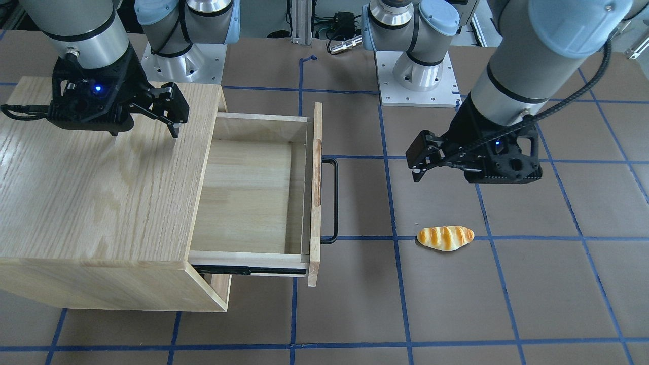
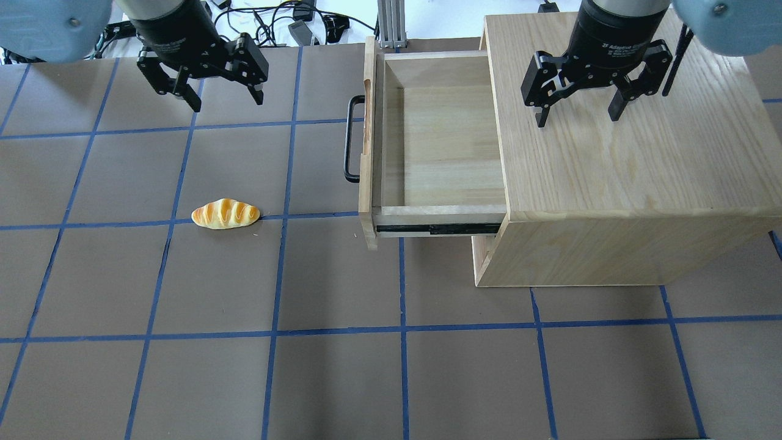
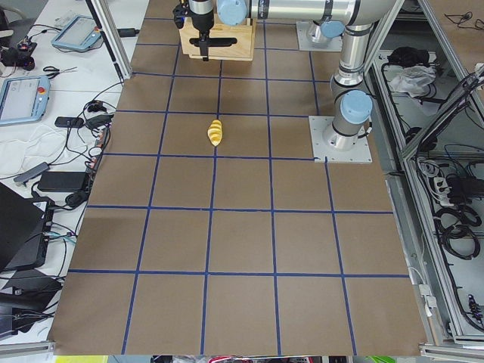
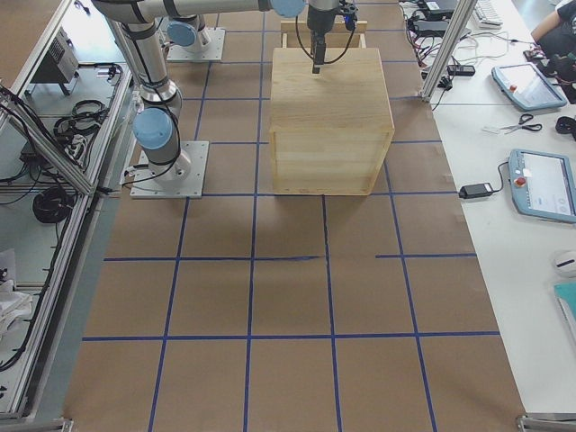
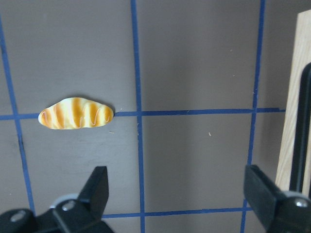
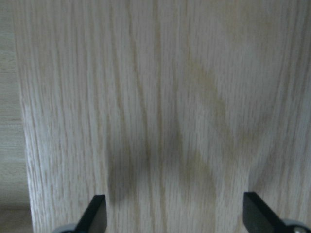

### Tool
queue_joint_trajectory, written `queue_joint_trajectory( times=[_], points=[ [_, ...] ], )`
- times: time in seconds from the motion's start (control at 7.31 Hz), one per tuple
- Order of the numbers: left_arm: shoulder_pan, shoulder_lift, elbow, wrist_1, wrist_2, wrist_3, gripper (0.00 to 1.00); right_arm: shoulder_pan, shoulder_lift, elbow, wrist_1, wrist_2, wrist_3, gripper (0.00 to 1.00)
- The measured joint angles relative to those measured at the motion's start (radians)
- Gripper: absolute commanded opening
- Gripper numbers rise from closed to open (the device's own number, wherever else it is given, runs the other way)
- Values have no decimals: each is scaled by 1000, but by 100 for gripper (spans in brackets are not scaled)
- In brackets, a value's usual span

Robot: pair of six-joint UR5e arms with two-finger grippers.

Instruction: Open upper drawer

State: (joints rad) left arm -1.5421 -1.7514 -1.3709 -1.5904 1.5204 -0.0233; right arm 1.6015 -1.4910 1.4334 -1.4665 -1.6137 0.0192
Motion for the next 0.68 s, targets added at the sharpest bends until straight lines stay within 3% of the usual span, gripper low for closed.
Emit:
queue_joint_trajectory(
  times=[0.68],
  points=[
    [31,97,-62,-38,45,11,100,0,0,-1,0,0,1,100]
  ],
)
